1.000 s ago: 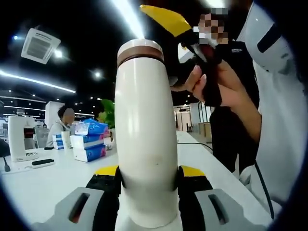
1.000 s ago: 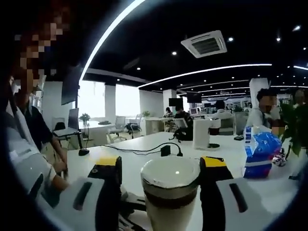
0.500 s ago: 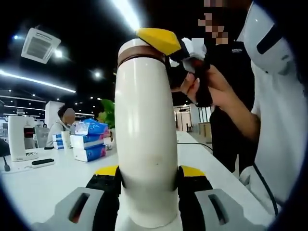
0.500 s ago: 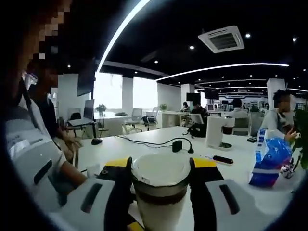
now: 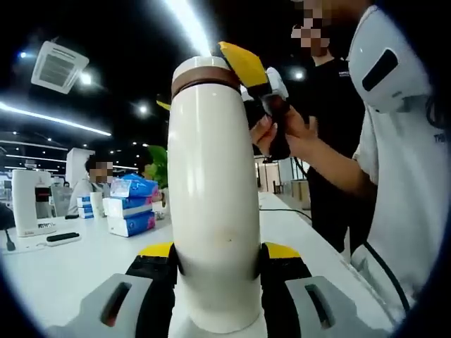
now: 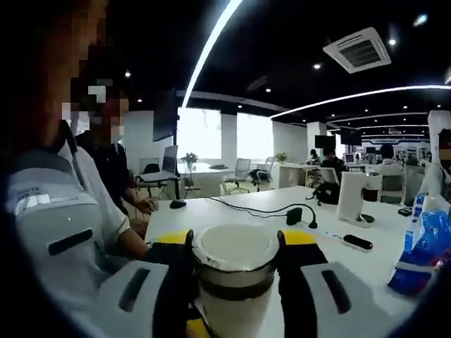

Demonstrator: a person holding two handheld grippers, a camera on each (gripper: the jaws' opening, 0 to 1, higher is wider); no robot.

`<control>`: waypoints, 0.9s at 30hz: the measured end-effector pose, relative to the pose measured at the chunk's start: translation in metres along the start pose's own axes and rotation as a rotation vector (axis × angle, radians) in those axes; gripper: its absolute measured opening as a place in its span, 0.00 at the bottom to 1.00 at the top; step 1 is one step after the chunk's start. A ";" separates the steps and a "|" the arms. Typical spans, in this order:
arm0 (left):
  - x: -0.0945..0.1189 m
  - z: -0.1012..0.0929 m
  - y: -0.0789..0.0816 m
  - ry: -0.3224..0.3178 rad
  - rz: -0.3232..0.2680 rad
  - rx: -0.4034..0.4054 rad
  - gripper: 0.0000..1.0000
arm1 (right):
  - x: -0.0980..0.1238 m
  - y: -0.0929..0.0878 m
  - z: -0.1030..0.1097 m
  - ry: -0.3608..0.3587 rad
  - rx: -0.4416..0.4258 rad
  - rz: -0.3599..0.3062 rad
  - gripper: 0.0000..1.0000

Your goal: Grasp the water cup twist off the cup lid place the cup lid on the table

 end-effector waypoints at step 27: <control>0.001 0.001 -0.001 0.002 0.001 0.000 0.48 | -0.002 -0.004 -0.015 0.363 -0.004 -0.085 0.50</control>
Point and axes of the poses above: the point that each gripper's makers call its tool centre point, and the gripper's own axes: x roughly backward along the fingers, z roughly to its left, y roughly out of its top, the point moved 8 cm from there along x, roughly backward along the fingers, and after that the axes turned 4 degrees about y, right-handed, at the moved point
